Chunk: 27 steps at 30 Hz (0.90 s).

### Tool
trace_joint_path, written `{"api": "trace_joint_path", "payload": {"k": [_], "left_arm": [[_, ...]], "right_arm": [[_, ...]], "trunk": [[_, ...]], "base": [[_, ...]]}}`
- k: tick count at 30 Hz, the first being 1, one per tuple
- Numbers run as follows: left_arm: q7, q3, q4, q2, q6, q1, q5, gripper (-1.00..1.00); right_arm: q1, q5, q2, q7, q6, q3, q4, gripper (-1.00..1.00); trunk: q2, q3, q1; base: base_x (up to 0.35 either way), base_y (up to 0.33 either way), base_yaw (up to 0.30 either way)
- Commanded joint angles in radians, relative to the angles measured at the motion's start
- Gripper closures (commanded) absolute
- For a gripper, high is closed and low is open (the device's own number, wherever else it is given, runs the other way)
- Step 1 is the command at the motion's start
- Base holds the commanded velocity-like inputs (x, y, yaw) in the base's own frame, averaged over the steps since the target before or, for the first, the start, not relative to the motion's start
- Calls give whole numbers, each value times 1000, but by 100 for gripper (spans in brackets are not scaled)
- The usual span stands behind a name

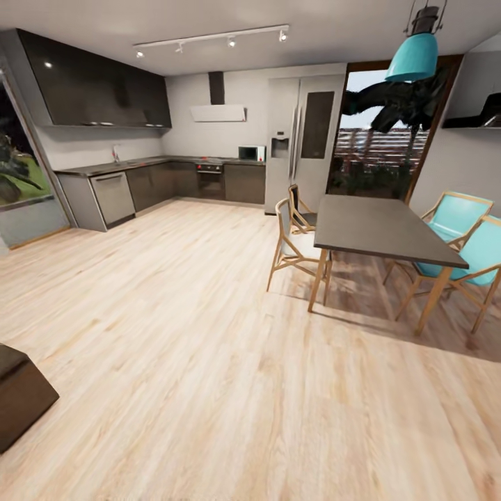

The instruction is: Place each of the two pumpkins and all three candles from the living room inside a cabinet in the living room (use any cabinet), then make sure every cabinet is closed, and position the cauldron so it is next to a table in the living room.

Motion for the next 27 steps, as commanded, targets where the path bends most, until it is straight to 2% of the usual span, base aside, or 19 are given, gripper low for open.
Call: {"api": "trace_joint_path", "payload": {"k": [1,27], "left_arm": [[-1,0,0,0,-2,0,0,-100],[-1,0,0,1,-35,0,4,-100]], "right_arm": [[0,1,0,-1,-3,0,1,-100],[0,1,1,-1,-5,0,2,-100]], "trunk": [[0,-1,0],[0,-16,0]], "base": [[0,0,278],[0,0,278]]}}
